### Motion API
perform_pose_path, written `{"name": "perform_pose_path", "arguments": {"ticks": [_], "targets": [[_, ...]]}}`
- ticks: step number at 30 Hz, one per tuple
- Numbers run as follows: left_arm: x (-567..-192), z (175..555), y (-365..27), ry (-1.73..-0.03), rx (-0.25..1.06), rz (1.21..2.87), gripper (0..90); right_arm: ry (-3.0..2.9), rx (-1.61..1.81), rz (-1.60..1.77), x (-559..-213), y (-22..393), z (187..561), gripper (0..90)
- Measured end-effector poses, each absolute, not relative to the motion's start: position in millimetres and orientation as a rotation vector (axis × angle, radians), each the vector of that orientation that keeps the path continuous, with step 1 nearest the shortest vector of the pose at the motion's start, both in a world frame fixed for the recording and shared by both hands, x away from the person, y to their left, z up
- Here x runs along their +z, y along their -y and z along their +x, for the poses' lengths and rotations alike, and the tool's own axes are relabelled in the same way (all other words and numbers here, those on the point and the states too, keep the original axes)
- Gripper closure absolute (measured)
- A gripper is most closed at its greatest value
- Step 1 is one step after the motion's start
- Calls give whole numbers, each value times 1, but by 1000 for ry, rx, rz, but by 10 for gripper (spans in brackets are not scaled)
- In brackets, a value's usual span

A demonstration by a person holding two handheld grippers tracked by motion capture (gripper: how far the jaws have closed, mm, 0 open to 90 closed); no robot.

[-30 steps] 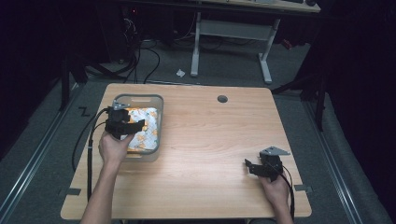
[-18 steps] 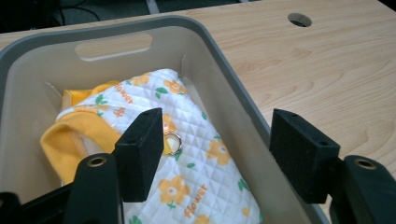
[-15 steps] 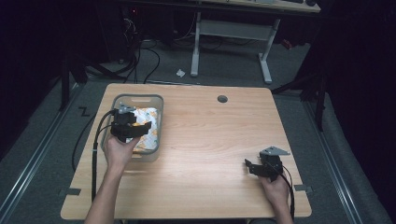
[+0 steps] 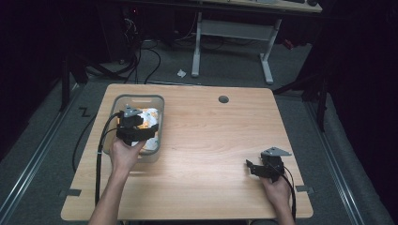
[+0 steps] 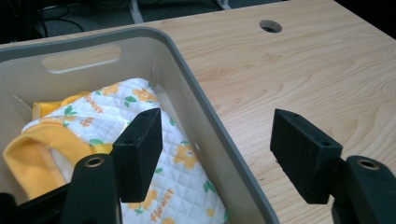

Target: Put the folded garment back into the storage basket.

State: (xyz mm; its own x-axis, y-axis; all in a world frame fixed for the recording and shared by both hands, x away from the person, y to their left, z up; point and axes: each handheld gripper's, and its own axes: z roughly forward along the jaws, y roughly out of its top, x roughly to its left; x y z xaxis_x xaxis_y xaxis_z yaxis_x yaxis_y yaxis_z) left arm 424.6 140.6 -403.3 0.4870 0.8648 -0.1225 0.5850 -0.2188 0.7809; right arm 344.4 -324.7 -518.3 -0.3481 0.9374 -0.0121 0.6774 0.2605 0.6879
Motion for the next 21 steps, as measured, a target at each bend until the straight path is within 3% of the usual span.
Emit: {"name": "perform_pose_path", "arguments": {"ticks": [21], "targets": [[-405,412,-123,-1158,393,1929,339,-2117,833,1465,-518,325,344,272]]}}
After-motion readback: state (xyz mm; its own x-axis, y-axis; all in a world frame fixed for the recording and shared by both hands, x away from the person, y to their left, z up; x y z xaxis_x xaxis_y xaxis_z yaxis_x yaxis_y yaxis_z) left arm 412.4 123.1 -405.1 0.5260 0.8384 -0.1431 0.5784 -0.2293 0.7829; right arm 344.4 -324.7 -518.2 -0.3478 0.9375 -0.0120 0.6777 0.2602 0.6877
